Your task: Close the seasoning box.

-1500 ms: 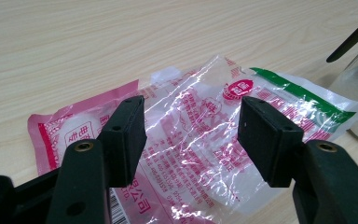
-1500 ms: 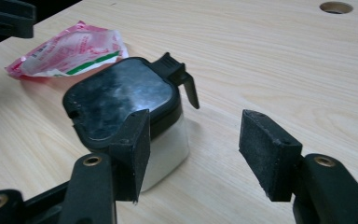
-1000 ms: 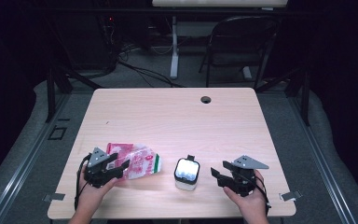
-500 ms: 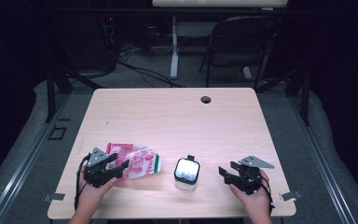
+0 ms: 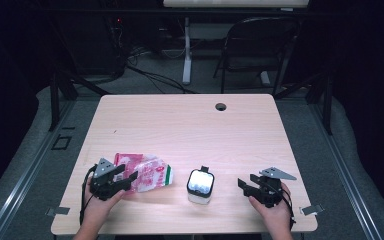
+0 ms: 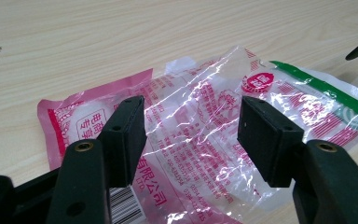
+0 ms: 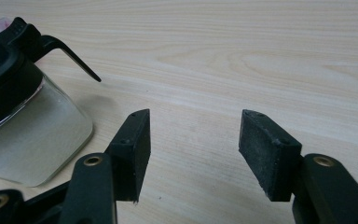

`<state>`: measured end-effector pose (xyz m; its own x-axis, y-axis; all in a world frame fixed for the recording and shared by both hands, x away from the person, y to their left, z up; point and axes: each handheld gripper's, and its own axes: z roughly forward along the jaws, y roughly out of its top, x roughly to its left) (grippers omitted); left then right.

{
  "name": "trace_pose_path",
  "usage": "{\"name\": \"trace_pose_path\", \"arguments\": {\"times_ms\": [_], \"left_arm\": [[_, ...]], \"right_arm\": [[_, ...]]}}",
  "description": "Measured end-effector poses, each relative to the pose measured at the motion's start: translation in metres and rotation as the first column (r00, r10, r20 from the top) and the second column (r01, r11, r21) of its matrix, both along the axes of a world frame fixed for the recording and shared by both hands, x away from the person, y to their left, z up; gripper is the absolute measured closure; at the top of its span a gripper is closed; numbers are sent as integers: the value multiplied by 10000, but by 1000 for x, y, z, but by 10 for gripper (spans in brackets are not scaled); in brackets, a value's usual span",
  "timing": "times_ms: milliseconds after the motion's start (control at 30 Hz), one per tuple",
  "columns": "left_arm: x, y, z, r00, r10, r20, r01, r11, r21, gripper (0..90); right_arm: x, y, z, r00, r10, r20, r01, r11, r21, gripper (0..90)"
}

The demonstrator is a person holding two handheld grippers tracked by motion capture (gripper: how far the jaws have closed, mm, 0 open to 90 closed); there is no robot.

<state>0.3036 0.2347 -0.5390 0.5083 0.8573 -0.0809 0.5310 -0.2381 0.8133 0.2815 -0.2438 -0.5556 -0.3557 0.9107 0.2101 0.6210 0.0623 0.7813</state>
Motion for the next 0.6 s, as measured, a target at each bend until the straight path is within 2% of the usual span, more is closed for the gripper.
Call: {"name": "trace_pose_path", "arguments": {"times_ms": [267,600], "left_arm": [[0,0,-2,10000,34,-18,-34,10000,6,415],[1,0,-2,10000,27,-65,-27,10000,47,413]], "right_arm": [[1,-4,-2,9999,-158,-30,158,9999,-37,433],[1,-2,-3,10000,-63,-28,62,9998,-195,433]]}}
